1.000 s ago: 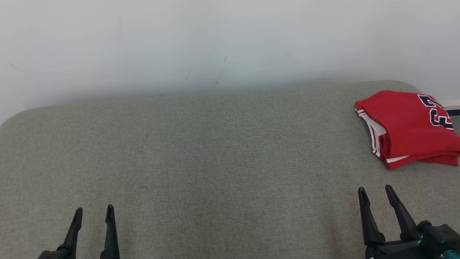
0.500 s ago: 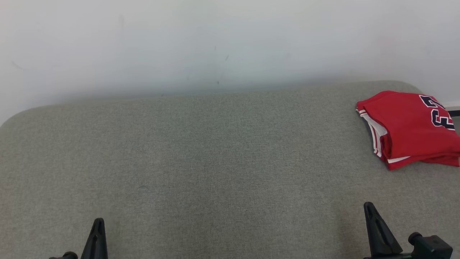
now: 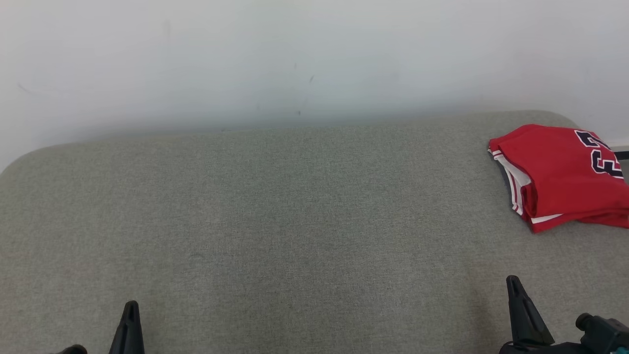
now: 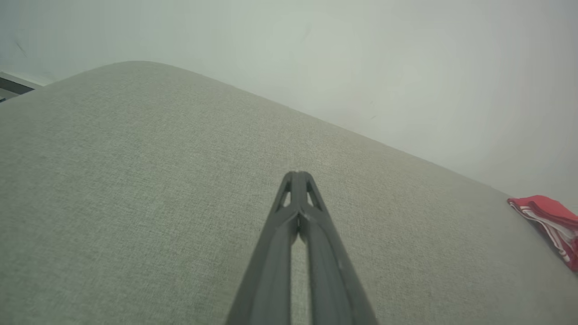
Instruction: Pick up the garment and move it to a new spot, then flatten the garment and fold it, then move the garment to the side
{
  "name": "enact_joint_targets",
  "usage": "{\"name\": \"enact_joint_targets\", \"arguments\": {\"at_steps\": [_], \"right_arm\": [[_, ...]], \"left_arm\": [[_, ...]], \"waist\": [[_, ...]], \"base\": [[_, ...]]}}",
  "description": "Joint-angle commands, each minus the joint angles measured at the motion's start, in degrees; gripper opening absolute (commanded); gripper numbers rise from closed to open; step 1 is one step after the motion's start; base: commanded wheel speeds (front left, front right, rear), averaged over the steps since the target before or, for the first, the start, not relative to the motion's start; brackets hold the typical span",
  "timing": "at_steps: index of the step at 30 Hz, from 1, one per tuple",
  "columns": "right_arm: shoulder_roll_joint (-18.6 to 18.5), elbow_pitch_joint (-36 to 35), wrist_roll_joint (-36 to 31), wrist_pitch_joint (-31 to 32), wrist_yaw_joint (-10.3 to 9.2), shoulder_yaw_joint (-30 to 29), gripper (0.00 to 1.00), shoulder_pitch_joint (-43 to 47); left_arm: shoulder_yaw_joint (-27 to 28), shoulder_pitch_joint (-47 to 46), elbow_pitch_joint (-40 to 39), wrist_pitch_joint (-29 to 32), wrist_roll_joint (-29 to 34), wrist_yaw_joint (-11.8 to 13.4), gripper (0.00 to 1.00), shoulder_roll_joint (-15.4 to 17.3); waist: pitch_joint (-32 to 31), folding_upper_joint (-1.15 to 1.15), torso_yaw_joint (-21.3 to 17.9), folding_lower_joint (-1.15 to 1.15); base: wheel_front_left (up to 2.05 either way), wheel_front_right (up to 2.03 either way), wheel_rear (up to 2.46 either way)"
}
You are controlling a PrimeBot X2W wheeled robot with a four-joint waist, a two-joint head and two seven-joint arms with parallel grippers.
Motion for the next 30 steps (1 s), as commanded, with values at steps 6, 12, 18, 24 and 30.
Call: {"name": "enact_joint_targets", "arguments": {"at_steps": [6, 12, 18, 24, 30], "right_arm": [[0.4, -0.5, 6.8, 1.7, -0.02, -1.2, 0.00, -2.2], [0.9, -0.3, 11.6, 3.0, -0.03, -1.8, 0.00, -2.9], [1.3, 0.0, 16.2, 4.2, -0.04, -2.5, 0.00, -3.4], [1.7, 0.2, 20.5, 5.4, -0.04, -3.1, 0.00, -4.0], [2.0, 0.4, 23.8, 6.3, -0.05, -3.5, 0.00, -4.3]], "left_arm": [[0.0, -2.3, -0.4, 1.7, -7.8, -0.4, 0.00, 0.3], [-0.1, -3.0, -0.1, 3.1, -13.5, -0.6, 0.00, 0.3], [-0.1, -3.5, 0.2, 4.3, -18.7, -0.7, 0.00, 0.4], [-0.1, -4.1, 0.5, 5.6, -23.6, -0.8, 0.00, 0.4], [-0.1, -4.5, 0.8, 6.6, -27.5, -1.0, 0.00, 0.4]], "waist": [[0.0, 0.00, 0.1, 0.00], [0.0, 0.00, 0.1, 0.00], [0.1, 0.00, 0.2, 0.00], [0.1, 0.00, 0.3, 0.00], [0.1, 0.00, 0.3, 0.00]], "base": [[0.00, 0.00, 0.00], [0.00, 0.00, 0.00], [0.00, 0.00, 0.00], [0.00, 0.00, 0.00], [0.00, 0.00, 0.00]]}}
